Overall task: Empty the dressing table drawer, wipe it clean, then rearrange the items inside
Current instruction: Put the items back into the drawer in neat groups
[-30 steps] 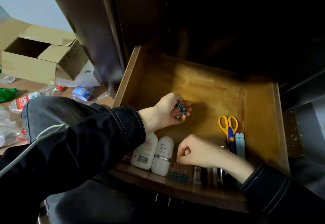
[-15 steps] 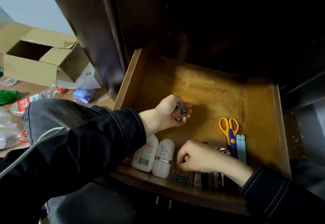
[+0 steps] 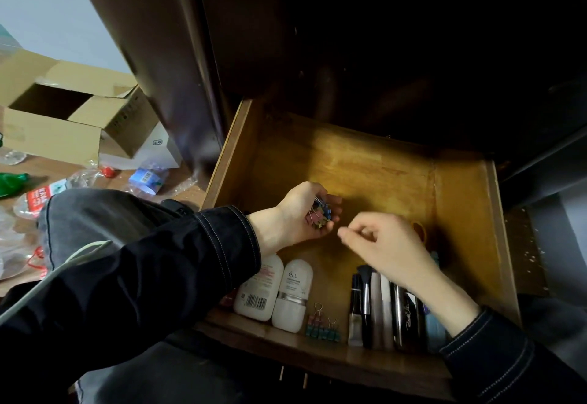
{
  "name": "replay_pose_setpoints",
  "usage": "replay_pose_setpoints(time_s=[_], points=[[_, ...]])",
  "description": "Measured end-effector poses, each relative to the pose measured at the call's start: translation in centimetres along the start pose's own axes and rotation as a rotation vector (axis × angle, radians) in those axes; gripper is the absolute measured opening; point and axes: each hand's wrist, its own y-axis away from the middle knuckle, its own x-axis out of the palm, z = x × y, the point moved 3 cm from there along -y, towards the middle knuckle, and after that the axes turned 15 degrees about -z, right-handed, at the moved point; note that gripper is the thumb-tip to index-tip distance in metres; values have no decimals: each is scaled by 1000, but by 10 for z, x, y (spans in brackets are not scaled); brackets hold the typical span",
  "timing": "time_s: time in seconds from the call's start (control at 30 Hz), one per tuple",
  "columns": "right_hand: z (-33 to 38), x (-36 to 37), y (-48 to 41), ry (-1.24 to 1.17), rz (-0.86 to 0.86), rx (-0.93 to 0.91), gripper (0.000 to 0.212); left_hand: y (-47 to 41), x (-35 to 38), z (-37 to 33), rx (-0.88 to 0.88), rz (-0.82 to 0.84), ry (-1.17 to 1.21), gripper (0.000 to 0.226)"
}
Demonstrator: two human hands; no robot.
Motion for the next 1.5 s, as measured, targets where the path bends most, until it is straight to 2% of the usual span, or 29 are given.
replay_pose_setpoints(time_s=[0.03, 0.1, 0.23, 0.4, 0.5, 0.6, 0.7, 0.77, 0.9, 0.97, 1.17, 1.5], points=[[3, -5, -2, -64, -100, -14, 22, 0, 0, 1, -9, 1, 4, 26], [9, -5, -3, -123, -172, -23, 14, 2, 2, 5, -33, 10, -1, 22], [13, 9, -5, -69, -146, -14, 16, 5, 7, 11, -23, 35, -77, 13], [14, 22, -7, -63, -123, 57, 14, 1, 7, 14, -35, 13, -75, 14], [14, 27, -8, -37, -82, 121, 17, 0, 6, 14, -43, 36, -104, 22], [18, 23, -7, -137, -39, 109, 15, 0, 4, 13, -50, 18, -98, 31], [21, 5, -6, -297, -94, 85, 10, 0, 2, 8, -38, -15, -2, 22], [12, -6, -1, -291, -99, 91, 10, -2, -1, 5, -17, -51, 37, 25], [-8, 3, 21, 40, 272, 106, 13, -1, 0, 3, 8, -58, 15, 29], [-8, 11, 28, 179, 376, 59, 13, 0, 0, 4, 7, -54, -2, 29], [-1, 28, 37, 318, 538, -12, 14, 2, -1, 2, 9, -62, 14, 28], [1, 39, 43, 391, 609, -127, 17, 6, -1, 2, 21, -58, -7, 28]])
